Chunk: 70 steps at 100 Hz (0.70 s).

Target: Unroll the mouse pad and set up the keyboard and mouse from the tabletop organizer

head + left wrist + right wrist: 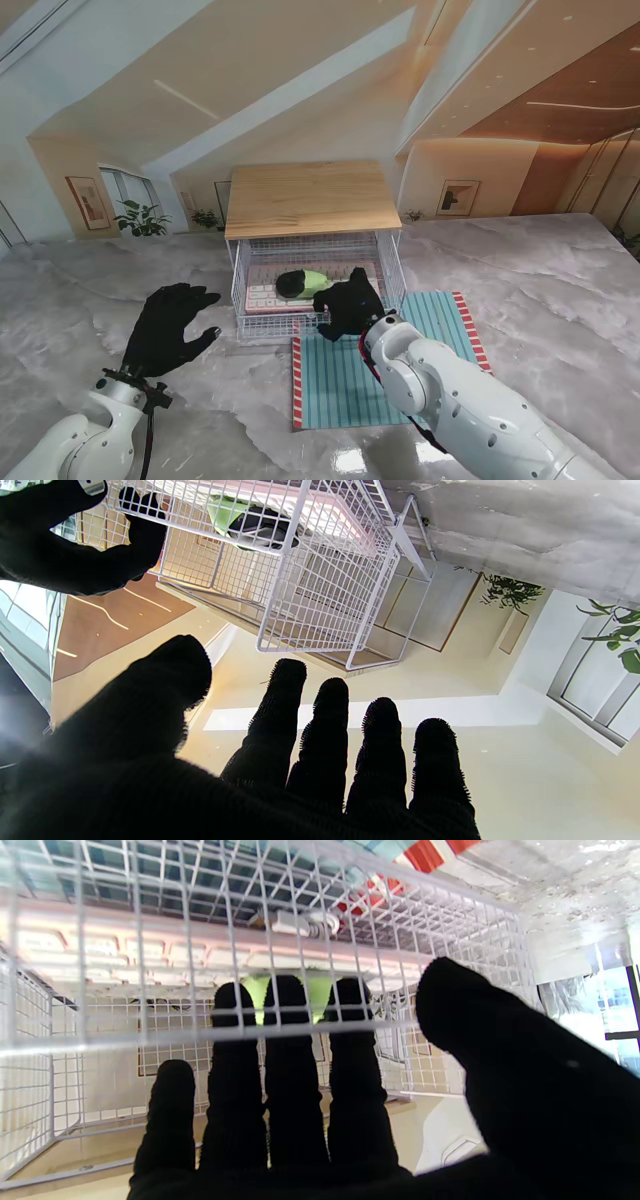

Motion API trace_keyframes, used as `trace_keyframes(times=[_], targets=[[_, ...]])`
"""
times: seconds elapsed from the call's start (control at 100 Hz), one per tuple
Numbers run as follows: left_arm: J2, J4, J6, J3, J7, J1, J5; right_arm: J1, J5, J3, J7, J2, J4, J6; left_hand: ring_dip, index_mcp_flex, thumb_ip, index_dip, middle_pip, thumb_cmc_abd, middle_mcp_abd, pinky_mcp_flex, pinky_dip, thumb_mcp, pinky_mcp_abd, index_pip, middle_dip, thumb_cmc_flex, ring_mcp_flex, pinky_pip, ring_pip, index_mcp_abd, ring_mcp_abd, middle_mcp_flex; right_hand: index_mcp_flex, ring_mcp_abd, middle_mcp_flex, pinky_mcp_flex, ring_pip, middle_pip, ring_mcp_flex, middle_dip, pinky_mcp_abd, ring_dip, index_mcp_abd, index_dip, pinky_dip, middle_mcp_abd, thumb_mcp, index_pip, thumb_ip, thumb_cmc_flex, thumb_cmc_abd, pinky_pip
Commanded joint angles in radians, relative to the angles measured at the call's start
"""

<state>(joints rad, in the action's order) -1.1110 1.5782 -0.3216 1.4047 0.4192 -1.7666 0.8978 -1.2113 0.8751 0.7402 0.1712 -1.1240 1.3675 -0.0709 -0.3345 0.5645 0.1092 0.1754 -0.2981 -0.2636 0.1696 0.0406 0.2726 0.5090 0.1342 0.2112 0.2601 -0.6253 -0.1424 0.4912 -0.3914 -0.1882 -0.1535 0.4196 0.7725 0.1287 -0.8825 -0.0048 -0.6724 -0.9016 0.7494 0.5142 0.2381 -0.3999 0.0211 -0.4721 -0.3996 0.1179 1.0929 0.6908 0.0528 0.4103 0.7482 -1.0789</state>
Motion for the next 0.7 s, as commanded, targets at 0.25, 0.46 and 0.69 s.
trace_keyframes(times=[0.25,0.46,0.69], targets=[[-0.007,0.009,0.002,-0.005,-0.014,-0.005,-0.008,-0.035,0.004,0.049,0.020,0.000,0.042,0.025,0.005,-0.013,0.016,-0.005,-0.002,0.011,-0.013,0.005,-0.008,-0.004,-0.019,-0.008,-0.001,0.024,0.029,-0.022,0.010,-0.006,0.012,-0.015,-0.151,0.000,0.236,-0.017,0.093,0.127,-0.133,-0.109,0.056,0.035,0.063,0.000,-0.011,-0.035,-0.045,-0.038,-0.028,-0.036,-0.048,0.034],[-0.007,0.009,0.000,-0.006,-0.015,-0.006,-0.010,-0.020,0.006,0.068,0.010,0.001,0.062,0.039,0.005,-0.013,0.016,-0.004,-0.002,0.010,-0.013,0.005,-0.005,-0.004,-0.018,-0.008,-0.001,0.024,0.029,-0.024,0.010,-0.007,0.011,-0.014,-0.322,-0.069,0.422,0.070,0.137,0.215,-0.247,-0.151,0.061,0.046,0.116,0.055,-0.034,-0.110,-0.032,-0.076,-0.028,0.012,-0.072,0.012],[-0.007,0.008,-0.001,-0.006,-0.017,-0.006,-0.011,0.066,0.007,0.009,-0.012,-0.006,0.028,0.015,0.005,-0.013,0.016,-0.005,-0.002,0.011,-0.013,0.005,-0.002,-0.004,-0.017,-0.008,-0.001,0.024,0.029,-0.024,0.010,-0.007,0.010,-0.013,-0.457,-0.102,0.540,0.100,0.217,0.264,-0.313,-0.184,0.026,0.083,0.155,0.167,0.027,-0.152,-0.003,-0.014,-0.006,0.063,-0.058,0.058]])
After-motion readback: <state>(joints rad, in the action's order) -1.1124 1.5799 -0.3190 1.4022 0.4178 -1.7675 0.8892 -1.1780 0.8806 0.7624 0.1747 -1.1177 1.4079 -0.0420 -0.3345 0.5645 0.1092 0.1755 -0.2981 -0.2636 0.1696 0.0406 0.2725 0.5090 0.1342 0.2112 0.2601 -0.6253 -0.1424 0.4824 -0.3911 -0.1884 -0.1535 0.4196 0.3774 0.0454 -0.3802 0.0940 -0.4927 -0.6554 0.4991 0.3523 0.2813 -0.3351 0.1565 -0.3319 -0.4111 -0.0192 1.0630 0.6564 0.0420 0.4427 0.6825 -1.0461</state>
